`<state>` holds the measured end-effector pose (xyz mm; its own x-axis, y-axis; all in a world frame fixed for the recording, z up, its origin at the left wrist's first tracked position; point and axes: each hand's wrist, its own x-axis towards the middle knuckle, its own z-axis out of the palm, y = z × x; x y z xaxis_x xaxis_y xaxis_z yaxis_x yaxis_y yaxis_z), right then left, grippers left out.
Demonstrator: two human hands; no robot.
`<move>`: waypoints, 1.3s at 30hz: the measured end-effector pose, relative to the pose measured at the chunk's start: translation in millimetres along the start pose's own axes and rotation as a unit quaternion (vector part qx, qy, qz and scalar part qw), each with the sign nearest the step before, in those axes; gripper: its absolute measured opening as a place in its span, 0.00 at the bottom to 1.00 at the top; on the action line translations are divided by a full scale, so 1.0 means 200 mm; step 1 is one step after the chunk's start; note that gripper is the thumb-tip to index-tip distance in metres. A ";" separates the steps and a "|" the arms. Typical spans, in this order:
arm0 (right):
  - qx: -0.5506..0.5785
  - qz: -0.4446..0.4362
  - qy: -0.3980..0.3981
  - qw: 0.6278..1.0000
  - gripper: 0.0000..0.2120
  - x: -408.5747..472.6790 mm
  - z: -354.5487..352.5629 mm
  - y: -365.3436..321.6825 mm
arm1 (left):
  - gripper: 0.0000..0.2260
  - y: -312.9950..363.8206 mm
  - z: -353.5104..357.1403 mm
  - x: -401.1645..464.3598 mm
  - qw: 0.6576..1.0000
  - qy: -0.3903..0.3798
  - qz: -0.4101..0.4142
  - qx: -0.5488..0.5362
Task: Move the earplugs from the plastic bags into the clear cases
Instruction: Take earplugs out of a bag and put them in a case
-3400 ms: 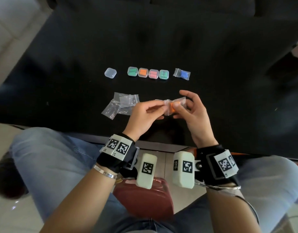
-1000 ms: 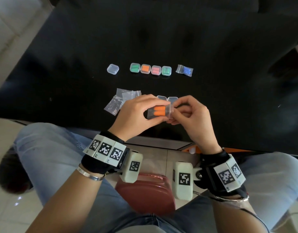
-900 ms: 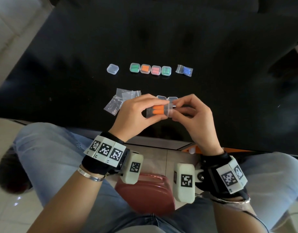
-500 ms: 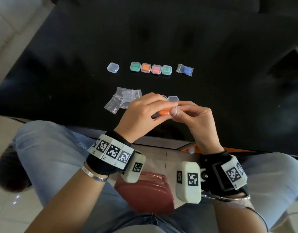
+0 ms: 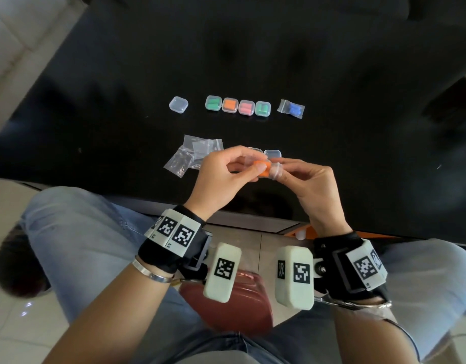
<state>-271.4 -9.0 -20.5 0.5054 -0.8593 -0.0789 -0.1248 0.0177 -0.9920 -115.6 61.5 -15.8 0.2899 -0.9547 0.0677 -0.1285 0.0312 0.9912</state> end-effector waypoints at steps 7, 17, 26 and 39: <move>-0.028 0.004 0.011 1.000 0.03 -0.01 0.00 0.01 | 0.05 -0.04 0.08 -0.01 0.997 0.074 -0.019 -0.005; -0.071 -0.038 0.012 0.997 0.04 0.03 0.01 0.06 | 0.10 -0.03 0.01 0.00 0.990 0.006 -0.087 -0.107; -0.067 0.029 -0.005 0.997 0.04 0.04 0.03 0.03 | 0.07 -0.09 0.08 -0.02 0.991 0.100 -0.041 -0.076; -0.010 -0.003 -0.005 1.000 0.04 0.08 0.09 0.03 | 0.10 -0.06 -0.03 0.00 0.991 0.056 -0.053 -0.107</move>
<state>-248.3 -12.2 -28.8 0.5145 -0.8543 -0.0745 -0.1387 0.0028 -0.9903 -109.0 62.0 -26.8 0.3955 -0.9177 -0.0373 0.1083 0.0062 0.9941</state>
